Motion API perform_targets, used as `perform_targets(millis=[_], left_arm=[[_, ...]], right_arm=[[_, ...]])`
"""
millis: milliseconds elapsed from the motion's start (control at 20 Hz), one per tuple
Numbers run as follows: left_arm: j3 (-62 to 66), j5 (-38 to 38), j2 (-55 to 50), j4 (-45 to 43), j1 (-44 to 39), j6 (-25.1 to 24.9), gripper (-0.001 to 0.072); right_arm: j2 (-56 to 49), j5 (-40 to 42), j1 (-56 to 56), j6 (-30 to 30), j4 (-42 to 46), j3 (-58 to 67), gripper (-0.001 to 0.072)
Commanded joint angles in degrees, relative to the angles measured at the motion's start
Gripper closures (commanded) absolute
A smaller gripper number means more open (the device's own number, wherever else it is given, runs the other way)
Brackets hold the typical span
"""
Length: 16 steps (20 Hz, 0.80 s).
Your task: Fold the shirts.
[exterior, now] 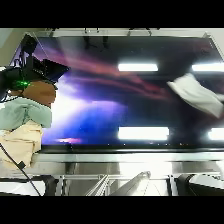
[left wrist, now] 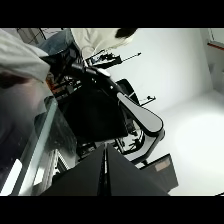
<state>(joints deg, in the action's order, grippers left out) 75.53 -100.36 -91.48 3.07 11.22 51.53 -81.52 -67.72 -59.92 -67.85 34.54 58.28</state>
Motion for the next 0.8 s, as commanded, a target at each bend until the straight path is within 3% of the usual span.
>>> perform_targets(millis=[0, 100, 400, 450, 500, 550, 750], left_arm=[[-0.02, 0.04, 0.00, -0.04, -0.02, -0.04, 0.0690], [-0.02, 0.04, 0.00, -0.04, -0.02, -0.04, 0.0690], [-0.02, 0.04, 0.00, -0.04, -0.02, -0.04, 0.0690], [-0.02, 0.00, 0.00, -0.07, -0.11, -0.04, 0.0690], [-0.02, 0.00, 0.00, -0.04, -0.46, -0.04, 0.0690], [0.00, 0.00, 0.00, -0.04, -0.83, -0.04, 0.0689], [0.00, -0.02, 0.00, 0.00, -2.93, -0.04, 0.0688]], right_arm=[[3.91, -3.80, -21.24, 1.86, 10.45, -7.10, 0.0692], [4.02, -5.79, -29.00, 0.33, 15.82, -7.23, 0.0691], [4.72, -4.13, -42.73, -2.27, 16.26, -7.23, 0.0690], [4.72, -4.35, -42.77, -2.54, 16.26, -7.23, 0.0638], [4.72, -4.96, -42.75, -2.82, 16.24, -7.23, 0.0279], [4.72, -5.66, -42.71, -4.61, 16.22, -7.23, 0.0081], [4.85, -11.19, -42.29, -7.91, 14.58, -7.06, 0.0080]])
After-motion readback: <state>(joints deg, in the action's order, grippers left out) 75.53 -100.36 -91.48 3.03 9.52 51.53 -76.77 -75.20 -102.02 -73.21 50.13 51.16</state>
